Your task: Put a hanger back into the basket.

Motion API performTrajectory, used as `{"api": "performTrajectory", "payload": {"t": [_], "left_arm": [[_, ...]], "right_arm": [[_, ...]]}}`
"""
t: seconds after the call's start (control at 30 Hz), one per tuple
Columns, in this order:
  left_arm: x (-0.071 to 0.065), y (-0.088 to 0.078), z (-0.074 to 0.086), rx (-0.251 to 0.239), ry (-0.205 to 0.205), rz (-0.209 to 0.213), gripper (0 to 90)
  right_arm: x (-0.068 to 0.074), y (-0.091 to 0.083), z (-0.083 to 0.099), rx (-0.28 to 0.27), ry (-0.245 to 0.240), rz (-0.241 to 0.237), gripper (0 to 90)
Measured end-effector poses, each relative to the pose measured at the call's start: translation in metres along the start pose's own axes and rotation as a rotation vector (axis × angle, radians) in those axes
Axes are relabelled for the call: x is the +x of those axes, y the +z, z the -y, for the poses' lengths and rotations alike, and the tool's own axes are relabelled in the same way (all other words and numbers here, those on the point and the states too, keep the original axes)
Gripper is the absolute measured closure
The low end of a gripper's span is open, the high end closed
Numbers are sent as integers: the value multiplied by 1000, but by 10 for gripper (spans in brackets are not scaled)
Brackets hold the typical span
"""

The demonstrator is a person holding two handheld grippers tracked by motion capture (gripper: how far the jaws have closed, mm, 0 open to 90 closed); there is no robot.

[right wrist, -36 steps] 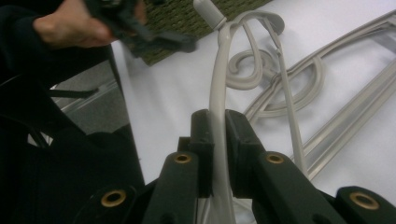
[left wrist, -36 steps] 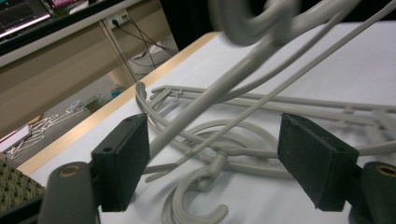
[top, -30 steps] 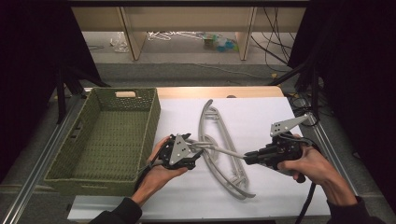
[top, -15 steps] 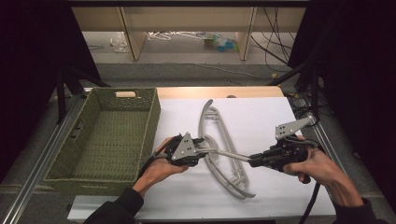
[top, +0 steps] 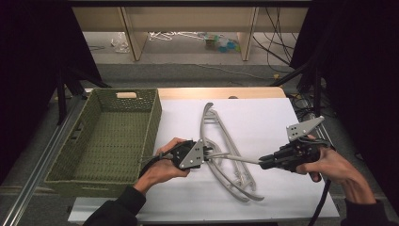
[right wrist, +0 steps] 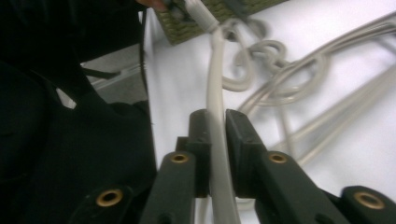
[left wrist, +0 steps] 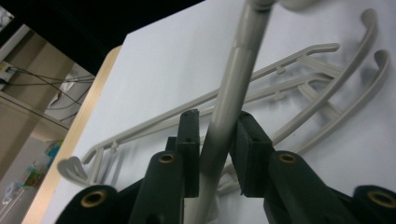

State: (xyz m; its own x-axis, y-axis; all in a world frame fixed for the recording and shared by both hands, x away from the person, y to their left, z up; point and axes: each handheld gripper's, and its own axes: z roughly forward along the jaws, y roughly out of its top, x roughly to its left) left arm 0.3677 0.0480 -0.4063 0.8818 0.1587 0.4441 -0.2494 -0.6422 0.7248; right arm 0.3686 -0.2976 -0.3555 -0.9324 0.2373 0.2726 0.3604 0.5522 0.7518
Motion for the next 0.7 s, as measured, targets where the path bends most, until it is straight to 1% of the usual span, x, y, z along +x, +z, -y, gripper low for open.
{"api": "performTrajectory", "payload": {"t": [0.03, 0.07, 0.1, 0.13, 0.17, 0.2, 0.23, 0.27, 0.3, 0.33, 0.37, 0.4, 0.43, 0.47, 0.5, 0.53, 0.57, 0.6, 0.67, 0.7], "left_arm": [[-2, -2, -3, 2, 12, 32, 755], [-4, -2, -5, 5, 26, 28, 773], [-5, -2, -7, 11, 41, 24, 779], [-7, -2, -10, 31, 61, 14, 787], [-6, -2, -11, 34, 53, 10, 795], [-4, -5, -13, 26, 20, 17, 797], [-4, -5, -13, 26, 20, 17, 797], [-4, -8, -14, 39, 23, 8, 797], [-3, -10, -15, 48, 13, -4, 797], [-2, -13, -16, 52, -8, -9, 797], [-3, -14, -17, 56, -37, -6, 797], [-2, -16, -19, 64, -43, -15, 797], [-1, -18, -21, 71, -65, -21, 797], [0, -20, -23, 79, -99, -20, 797], [1, -22, -25, 89, -131, -28, 797], [3, -24, -26, 96, -172, -40, 797], [5, -27, -27, 98, -192, -61, 797], [7, -30, -27, 105, -200, -76, 797], [12, -38, -28, 111, -247, -86, 796], [15, -43, -29, 109, -271, -100, 797]], "right_arm": [[-2, -2, 1, -5, -7, -3, 778], [-5, -7, 3, -17, -7, 0, 727], [-7, -8, 4, -24, -9, 16, 711], [-8, -10, 5, -23, -6, 24, 712], [-9, -13, 6, -26, 4, 71, 627], [-11, -20, 4, -55, 28, 150, 551], [-12, -24, 3, -71, 38, 164, 537], [-12, -24, 3, -71, 38, 164, 537], [-11, -32, 1, -106, 42, 202, 504], [-10, -37, 0, -116, 59, 249, 463], [-8, -42, -1, -121, 69, 280, 440], [-6, -45, -2, -128, 58, 311, 437], [-3, -48, -4, -136, 55, 323, 422], [0, -49, -5, -149, 61, 352, 408], [3, -50, -7, -151, 61, 368, 401], [6, -49, -8, -152, 61, 381, 394], [9, -48, -10, -153, 59, 395, 390], [12, -47, -11, -152, 57, 400, 391], [18, -44, -13, -167, 55, 411, 391], [20, -42, -14, -165, 50, 409, 391]]}}
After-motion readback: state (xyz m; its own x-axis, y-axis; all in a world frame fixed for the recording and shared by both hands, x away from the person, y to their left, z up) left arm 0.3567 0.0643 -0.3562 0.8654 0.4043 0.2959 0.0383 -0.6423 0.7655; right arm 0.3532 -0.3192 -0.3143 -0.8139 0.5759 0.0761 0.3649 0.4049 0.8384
